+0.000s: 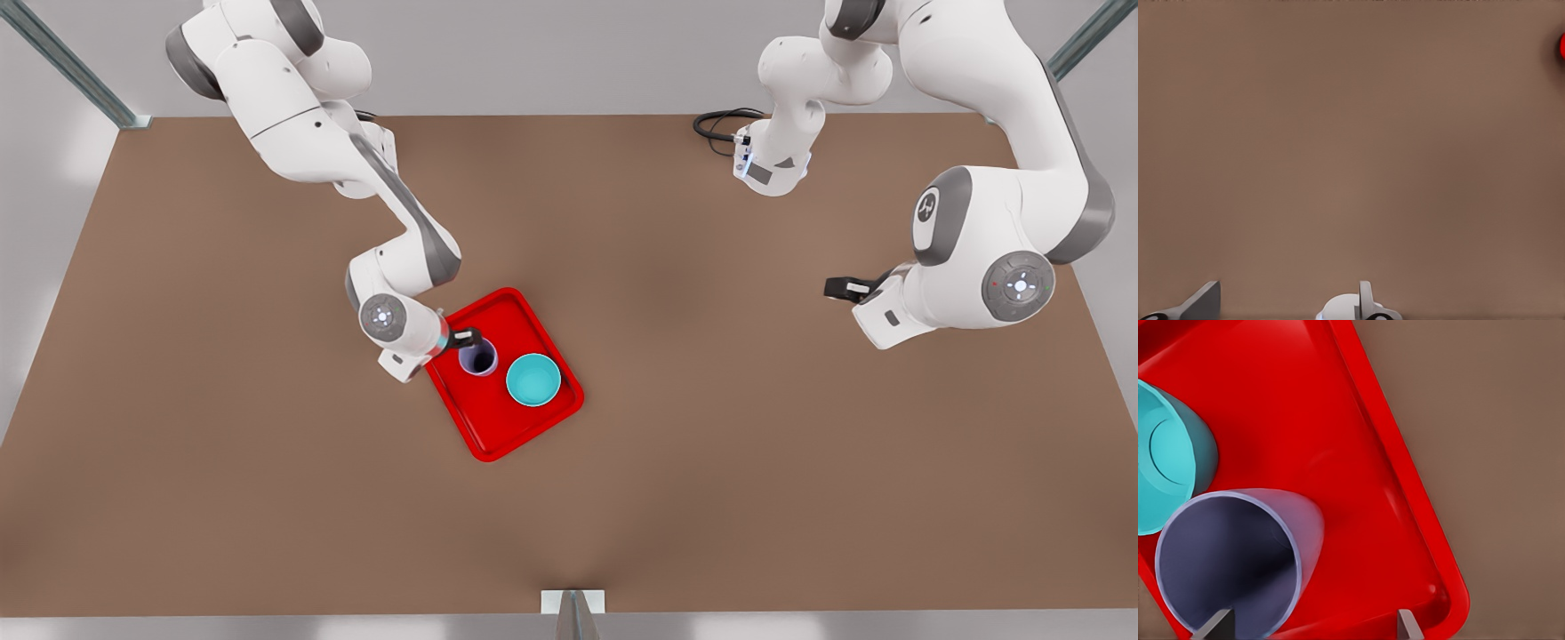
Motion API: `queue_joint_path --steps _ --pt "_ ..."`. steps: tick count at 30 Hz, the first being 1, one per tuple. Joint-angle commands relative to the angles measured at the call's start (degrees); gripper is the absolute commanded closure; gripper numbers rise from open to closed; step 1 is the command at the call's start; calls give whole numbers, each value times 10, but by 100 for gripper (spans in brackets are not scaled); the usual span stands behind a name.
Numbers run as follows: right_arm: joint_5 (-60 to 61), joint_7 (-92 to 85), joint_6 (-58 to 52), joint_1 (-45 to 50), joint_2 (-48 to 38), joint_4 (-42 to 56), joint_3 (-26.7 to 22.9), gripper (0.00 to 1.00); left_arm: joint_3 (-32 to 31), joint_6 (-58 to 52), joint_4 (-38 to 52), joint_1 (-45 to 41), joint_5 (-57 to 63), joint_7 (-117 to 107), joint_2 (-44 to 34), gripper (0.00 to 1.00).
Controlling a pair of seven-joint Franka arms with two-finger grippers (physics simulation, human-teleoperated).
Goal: Place the bowl on the tray with the left arm and the cup on the tray with the right arm
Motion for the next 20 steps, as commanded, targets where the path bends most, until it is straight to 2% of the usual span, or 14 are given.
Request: queue_joint_path --steps 1,6,8,9,11,12,13,16,20 --pt "0 0 0 0 0 -1 1 0 -1 -1 0 0 2 -4 2 0" --pt "0 -2 -6 -5 -2 3 0 0 -4 -4 18 -5 1 -8 9 0" --pt "1 -3 -15 -15 -38 5 -7 0 -4 -4 18 -5 1 -8 9 0" --pt "1 -9 -34 -15 -70 13 -38 0 -4 -4 18 -5 1 -8 9 0" --pt "1 -70 -55 -29 -134 36 -149 0 -4 -4 18 -6 1 -8 9 0" --pt "1 -92 -155 -30 -141 110 -197 0 -5 -4 18 -6 1 -8 9 0" --pt "0 -104 -243 -42 -142 182 -224 0 -5 -3 18 -6 1 -8 9 0" --pt "-19 -127 -428 -74 -179 282 -236 0 -5 -3 18 -6 1 -8 9 0" --pt "-13 -129 -415 -73 -171 279 -237 0 -5 -4 19 -7 1 -8 9 0"
